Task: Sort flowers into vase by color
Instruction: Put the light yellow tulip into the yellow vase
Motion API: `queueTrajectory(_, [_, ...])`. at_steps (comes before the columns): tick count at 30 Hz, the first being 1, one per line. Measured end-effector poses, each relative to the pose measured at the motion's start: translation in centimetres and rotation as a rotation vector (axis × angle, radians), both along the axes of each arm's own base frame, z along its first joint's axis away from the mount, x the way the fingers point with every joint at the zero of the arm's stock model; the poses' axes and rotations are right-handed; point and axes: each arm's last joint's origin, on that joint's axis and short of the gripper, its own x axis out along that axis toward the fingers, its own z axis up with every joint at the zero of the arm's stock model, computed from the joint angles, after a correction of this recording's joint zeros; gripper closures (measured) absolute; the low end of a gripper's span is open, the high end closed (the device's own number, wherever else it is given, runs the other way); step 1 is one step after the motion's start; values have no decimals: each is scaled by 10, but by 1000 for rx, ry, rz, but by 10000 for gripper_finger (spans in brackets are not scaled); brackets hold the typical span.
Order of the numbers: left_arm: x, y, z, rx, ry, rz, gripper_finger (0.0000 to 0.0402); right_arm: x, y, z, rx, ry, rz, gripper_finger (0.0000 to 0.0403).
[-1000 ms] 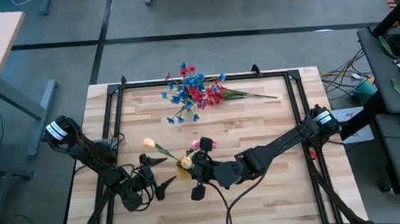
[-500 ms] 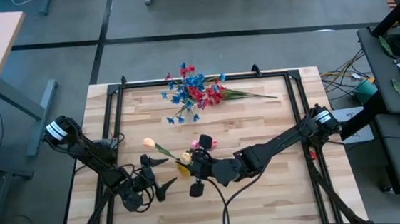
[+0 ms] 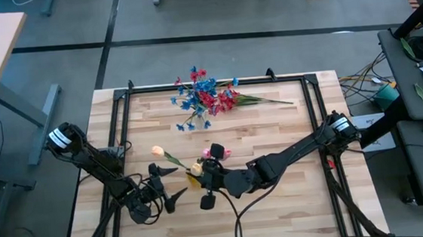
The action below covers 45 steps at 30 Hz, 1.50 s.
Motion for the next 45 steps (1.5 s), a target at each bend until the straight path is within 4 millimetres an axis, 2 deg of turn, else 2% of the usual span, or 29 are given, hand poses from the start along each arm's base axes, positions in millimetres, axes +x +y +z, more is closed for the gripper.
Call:
queueTrajectory(17, [0, 0, 0, -15, -7, 4, 16, -3, 6, 0, -9, 11, 13, 148])
queueTrajectory(21, [0, 0, 0, -15, -7, 4, 16, -5, 8, 1, -10, 9, 18, 111])
queueTrajectory(25, [0, 0, 0, -16, -7, 4, 16, -5, 8, 2, -11, 8, 18, 90])
queueTrajectory(29, [0, 0, 0, -22, -10, 5, 15, -6, 8, 5, -13, 3, 19, 91])
queueTrajectory(33, [0, 0, 0, -23, -10, 6, 15, -5, 8, 14, -15, -7, 21, 111])
queueTrajectory(38, [0, 0, 0, -23, -10, 6, 15, -5, 7, 18, 5, 7, 27, 169])
queueTrajectory(45, [0, 0, 0, -22, -10, 6, 15, -4, 8, 13, 28, 14, 60, 244])
